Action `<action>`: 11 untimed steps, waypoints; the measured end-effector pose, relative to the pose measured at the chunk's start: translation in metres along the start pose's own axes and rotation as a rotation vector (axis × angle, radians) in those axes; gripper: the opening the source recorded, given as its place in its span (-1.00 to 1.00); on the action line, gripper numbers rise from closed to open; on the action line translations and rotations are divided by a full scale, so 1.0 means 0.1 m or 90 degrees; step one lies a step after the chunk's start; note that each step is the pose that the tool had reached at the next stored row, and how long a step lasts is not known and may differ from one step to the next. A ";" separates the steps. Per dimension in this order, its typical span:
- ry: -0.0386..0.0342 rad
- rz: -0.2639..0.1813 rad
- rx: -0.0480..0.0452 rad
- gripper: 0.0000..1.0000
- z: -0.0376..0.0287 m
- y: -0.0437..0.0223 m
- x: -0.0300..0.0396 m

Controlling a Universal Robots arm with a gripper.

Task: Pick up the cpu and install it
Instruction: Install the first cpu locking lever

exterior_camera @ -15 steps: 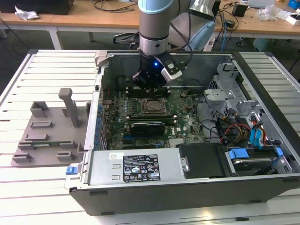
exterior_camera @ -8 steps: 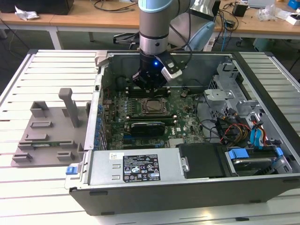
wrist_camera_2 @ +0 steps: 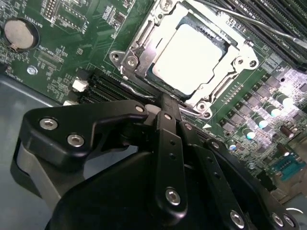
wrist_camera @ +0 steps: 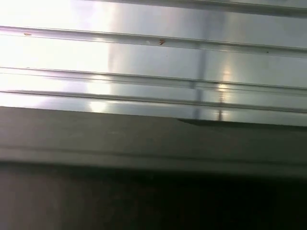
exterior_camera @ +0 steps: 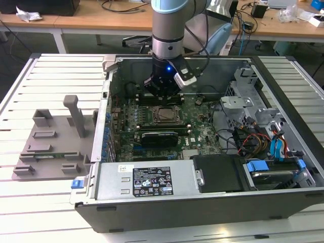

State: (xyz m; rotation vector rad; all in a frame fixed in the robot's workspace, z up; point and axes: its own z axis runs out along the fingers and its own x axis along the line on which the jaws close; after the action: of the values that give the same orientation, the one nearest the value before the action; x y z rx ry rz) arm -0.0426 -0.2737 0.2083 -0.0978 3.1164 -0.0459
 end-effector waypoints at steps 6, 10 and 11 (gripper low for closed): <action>0.0011 0.002 0.0000 -0.79 0.002 -0.004 -0.094; 0.0028 0.002 -0.0001 -0.79 0.003 -0.007 -0.153; 0.0031 0.002 -0.0001 -0.79 0.004 -0.008 -0.158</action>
State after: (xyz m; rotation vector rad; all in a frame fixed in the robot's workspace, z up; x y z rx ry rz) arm -0.0268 -0.2735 0.2083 -0.0921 3.1214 -0.0460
